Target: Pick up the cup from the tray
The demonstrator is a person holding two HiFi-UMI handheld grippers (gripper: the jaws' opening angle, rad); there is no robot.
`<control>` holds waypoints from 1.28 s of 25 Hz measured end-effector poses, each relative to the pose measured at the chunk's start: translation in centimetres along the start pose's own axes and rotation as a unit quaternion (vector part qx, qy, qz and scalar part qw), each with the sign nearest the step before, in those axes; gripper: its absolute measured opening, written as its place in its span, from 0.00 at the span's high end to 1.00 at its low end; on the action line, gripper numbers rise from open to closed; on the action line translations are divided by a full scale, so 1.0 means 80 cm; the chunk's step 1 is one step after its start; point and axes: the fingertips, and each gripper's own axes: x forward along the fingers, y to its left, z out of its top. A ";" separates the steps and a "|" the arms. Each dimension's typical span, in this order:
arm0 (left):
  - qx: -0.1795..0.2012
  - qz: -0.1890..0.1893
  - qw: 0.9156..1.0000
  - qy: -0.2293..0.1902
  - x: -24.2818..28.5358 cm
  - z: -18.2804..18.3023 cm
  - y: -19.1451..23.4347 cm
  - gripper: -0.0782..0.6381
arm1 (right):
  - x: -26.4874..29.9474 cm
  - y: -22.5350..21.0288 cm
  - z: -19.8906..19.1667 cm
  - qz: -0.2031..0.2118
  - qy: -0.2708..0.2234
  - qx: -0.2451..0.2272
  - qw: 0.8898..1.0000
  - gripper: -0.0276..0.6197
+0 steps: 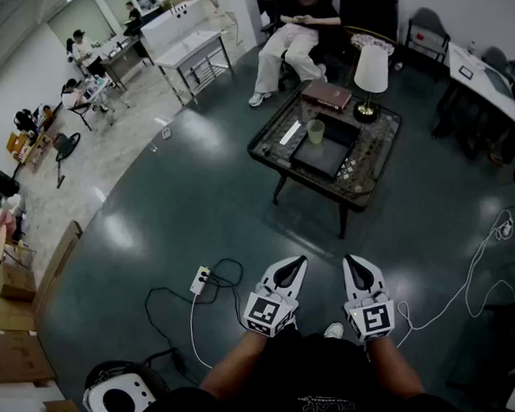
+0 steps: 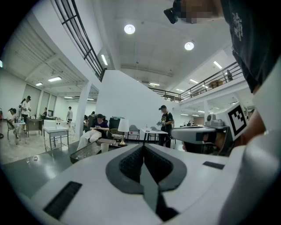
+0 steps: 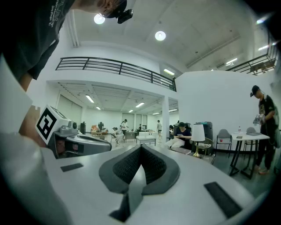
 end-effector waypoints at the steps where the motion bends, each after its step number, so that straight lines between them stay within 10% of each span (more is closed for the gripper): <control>1: -0.001 0.000 1.000 -0.001 -0.001 0.002 0.000 0.88 | -0.001 0.001 -0.002 0.001 0.000 0.002 1.000 0.96; 32: 0.014 -0.012 1.000 0.004 0.016 0.005 0.088 0.88 | 0.094 0.015 0.005 0.004 -0.021 0.008 1.000 0.96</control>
